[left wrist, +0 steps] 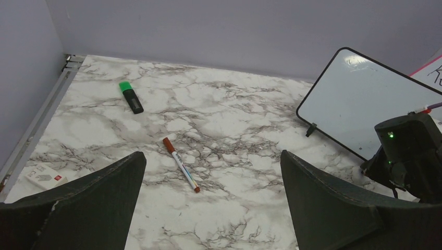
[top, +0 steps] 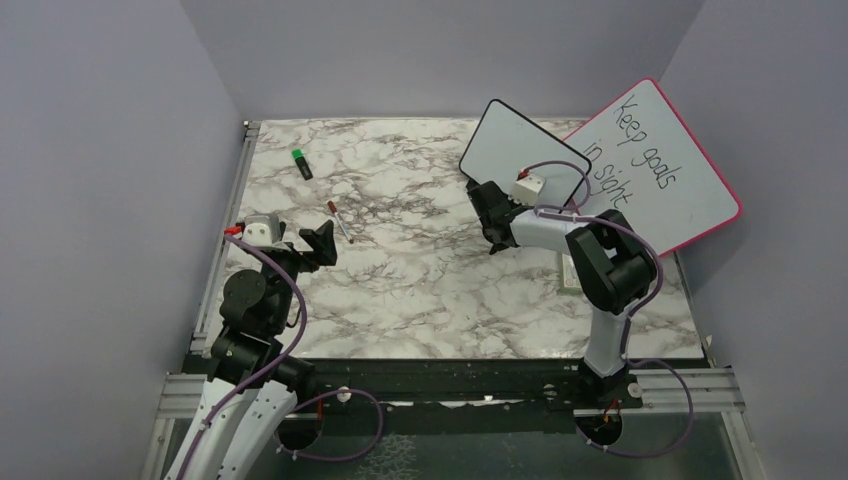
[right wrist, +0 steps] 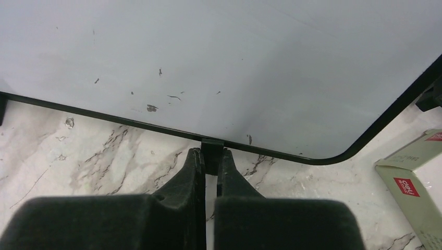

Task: Write a sentence on the whiteboard
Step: Move the whiteboard stand to the center of the board.

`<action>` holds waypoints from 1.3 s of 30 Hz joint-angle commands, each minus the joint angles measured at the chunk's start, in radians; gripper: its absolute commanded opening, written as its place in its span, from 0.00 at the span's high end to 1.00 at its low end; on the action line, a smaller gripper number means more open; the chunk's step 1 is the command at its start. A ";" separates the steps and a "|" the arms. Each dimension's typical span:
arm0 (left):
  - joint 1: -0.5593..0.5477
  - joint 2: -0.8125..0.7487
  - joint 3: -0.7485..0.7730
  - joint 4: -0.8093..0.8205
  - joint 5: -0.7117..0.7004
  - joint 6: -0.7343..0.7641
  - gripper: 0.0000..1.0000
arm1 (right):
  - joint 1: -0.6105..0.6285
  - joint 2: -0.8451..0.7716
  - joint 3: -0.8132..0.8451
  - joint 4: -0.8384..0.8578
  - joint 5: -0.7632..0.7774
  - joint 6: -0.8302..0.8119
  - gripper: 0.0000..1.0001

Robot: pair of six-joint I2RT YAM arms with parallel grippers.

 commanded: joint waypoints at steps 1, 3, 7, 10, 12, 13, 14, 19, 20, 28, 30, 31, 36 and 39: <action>-0.007 -0.002 -0.010 0.005 -0.020 0.012 0.01 | -0.001 -0.045 -0.074 0.083 -0.012 -0.101 1.00; -0.007 -0.001 -0.011 0.005 -0.019 0.012 0.01 | -0.001 -0.073 -0.112 0.125 -0.062 -0.144 1.00; -0.007 0.001 -0.011 0.005 -0.017 0.013 0.01 | -0.001 -0.138 -0.192 0.207 -0.177 -0.245 1.00; -0.007 0.001 -0.011 0.005 -0.014 0.013 0.01 | -0.001 -0.193 -0.250 0.257 -0.261 -0.305 1.00; -0.007 0.002 -0.011 0.005 -0.012 0.013 0.01 | -0.001 -0.233 -0.290 0.277 -0.315 -0.336 1.00; -0.007 0.001 -0.010 0.005 -0.012 0.013 0.01 | -0.001 -0.253 -0.309 0.289 -0.345 -0.349 1.00; -0.007 0.001 -0.011 0.003 -0.011 0.013 0.01 | 0.000 -0.273 -0.330 0.297 -0.368 -0.362 1.00; -0.007 0.001 -0.012 0.003 -0.012 0.014 0.01 | 0.000 -0.363 -0.429 0.333 -0.502 -0.409 1.00; -0.006 0.001 -0.012 0.003 -0.013 0.015 0.01 | 0.001 -0.381 -0.446 0.336 -0.530 -0.417 0.99; -0.005 -0.002 -0.019 0.003 -0.026 0.021 0.01 | 0.023 -0.530 -0.558 0.328 -0.648 -0.518 1.00; -0.006 -0.002 -0.019 0.005 -0.026 0.023 0.01 | 0.030 -0.556 -0.570 0.309 -0.675 -0.545 1.00; -0.006 -0.002 -0.021 0.006 -0.026 0.023 0.01 | 0.034 -0.564 -0.573 0.300 -0.688 -0.558 0.99; -0.006 -0.002 -0.025 0.009 -0.024 0.026 0.01 | 0.056 -0.574 -0.580 0.306 -0.773 -0.594 0.99; -0.006 -0.002 -0.028 0.013 -0.025 0.028 0.01 | 0.078 -0.548 -0.559 0.294 -0.789 -0.614 0.99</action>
